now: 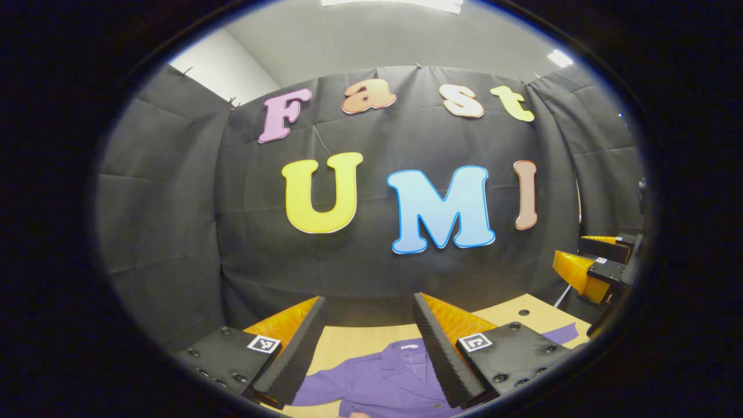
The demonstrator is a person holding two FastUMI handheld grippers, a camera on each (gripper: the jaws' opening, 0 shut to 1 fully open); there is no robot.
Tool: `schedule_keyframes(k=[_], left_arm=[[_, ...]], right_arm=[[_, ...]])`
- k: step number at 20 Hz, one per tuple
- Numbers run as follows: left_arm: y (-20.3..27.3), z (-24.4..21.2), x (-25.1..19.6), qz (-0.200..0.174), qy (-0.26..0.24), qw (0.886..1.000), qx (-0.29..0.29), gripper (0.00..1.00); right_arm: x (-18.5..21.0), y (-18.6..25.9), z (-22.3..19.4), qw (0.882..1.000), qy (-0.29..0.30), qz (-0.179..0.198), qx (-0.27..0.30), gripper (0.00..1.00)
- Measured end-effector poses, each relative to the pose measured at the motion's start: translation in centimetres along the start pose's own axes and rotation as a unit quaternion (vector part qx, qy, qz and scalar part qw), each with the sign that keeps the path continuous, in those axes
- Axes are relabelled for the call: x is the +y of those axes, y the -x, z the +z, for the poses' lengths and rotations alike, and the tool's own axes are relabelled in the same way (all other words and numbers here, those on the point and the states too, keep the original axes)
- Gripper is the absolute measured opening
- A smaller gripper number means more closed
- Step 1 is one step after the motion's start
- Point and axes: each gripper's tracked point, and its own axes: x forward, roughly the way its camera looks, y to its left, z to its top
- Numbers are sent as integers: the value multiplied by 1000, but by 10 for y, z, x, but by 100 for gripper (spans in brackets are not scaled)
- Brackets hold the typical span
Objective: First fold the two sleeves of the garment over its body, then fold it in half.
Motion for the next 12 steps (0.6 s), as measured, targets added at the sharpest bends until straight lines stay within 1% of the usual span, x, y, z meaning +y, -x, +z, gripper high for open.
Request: schedule_keyframes(k=[3,9,10,11,12], left_arm=[[1,1,-2,-2,-3,1000,-1,93],[2,2,-7,-6,-9,1000,-2,93],[1,1,-7,-6,-10,1000,-2,93],[1,2,-8,-7,-12,1000,-1,93],[1,1,-8,-7,-13,1000,-1,93]], right_arm=[[-13,0,-10,1000,-2,-12,10,92],[-50,-1,-32,998,-4,-50,31,92],[-57,-1,-36,998,-2,-55,35,96],[-62,-1,-40,997,0,-61,39,92],[-68,-2,-43,997,-1,-65,42,92]])
